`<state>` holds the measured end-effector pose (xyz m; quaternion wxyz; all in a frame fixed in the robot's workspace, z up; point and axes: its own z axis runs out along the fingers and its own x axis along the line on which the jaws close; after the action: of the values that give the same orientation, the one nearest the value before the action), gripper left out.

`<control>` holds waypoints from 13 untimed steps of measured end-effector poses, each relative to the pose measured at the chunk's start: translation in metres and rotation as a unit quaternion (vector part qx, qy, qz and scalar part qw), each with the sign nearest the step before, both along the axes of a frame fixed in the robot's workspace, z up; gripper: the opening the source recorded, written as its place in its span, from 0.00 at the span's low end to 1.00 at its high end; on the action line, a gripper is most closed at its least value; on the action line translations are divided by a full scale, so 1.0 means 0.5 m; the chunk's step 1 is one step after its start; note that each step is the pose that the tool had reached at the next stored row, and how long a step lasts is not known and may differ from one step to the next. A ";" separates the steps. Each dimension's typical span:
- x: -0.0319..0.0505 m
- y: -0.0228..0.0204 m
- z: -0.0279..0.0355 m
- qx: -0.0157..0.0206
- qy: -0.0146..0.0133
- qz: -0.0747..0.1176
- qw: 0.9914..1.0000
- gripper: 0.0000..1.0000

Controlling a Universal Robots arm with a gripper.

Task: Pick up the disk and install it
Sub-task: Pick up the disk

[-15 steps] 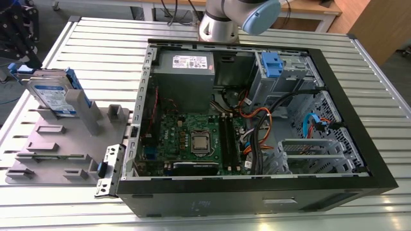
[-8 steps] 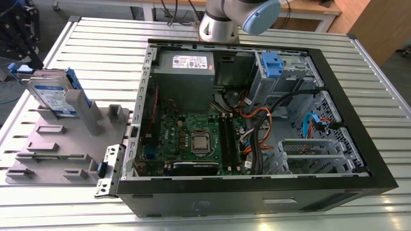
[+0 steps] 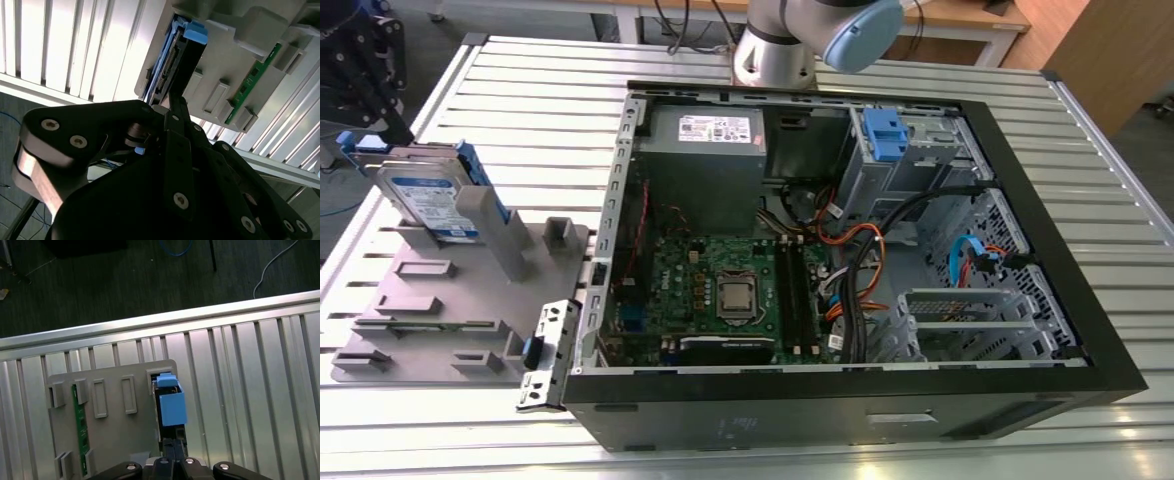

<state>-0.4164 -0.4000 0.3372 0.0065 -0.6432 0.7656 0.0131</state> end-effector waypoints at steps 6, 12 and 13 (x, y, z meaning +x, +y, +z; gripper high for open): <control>0.000 0.0000 -0.004 0.000 0.000 0.000 1.000 0.11; 0.000 0.0000 -0.005 0.000 0.000 0.000 1.000 0.11; 0.000 0.0000 -0.005 0.000 0.000 0.000 1.000 0.11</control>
<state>-0.4164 -0.4000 0.3349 0.0066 -0.6432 0.7656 0.0130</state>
